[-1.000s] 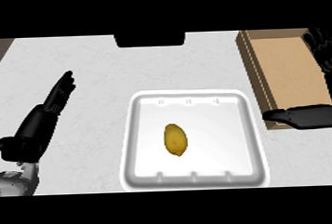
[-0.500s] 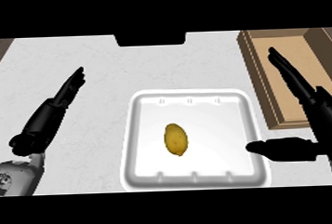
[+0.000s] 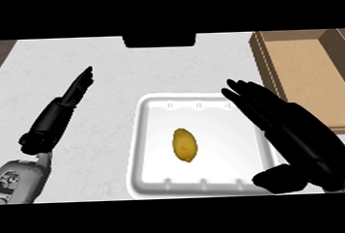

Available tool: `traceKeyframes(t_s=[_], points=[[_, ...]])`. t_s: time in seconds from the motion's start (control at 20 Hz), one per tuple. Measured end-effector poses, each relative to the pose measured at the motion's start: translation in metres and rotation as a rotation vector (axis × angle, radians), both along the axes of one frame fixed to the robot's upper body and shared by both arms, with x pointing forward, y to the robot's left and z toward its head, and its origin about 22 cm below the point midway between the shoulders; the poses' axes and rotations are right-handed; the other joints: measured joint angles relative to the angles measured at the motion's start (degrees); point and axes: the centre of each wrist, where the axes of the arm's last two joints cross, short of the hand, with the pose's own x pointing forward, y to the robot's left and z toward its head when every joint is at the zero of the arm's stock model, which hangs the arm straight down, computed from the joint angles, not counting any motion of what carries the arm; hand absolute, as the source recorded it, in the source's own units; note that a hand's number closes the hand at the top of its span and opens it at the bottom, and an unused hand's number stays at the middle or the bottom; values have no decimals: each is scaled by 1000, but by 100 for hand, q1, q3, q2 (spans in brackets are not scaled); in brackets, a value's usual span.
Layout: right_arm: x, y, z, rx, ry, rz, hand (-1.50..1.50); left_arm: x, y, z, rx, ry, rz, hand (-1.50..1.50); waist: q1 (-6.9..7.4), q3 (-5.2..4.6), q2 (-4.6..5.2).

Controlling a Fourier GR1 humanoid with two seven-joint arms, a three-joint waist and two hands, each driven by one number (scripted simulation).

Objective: Pick the lemon from the tray and place it in the cardboard box

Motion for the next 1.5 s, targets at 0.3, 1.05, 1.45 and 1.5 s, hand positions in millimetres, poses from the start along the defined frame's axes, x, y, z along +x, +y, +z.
traceKeyframes(t_s=[0.3, 1.05, 1.45, 1.5], points=[[-8, 57, 5, -214, 87, 2, -150, 2, -5, 2, -4, -3, -8, 0, 44, 2, -6], [-10, 155, -15, -330, 231, -3, -150, -1, 10, -1, -5, 0, 2, 0, -25, 15, -5], [-1, 165, -32, -396, 207, -62, -150, -1, 6, 1, -3, -8, 6, 0, -41, 19, -3], [3, 165, -37, -408, 206, -73, -150, -2, 5, 2, -5, -10, 5, 0, -37, 20, -3]])
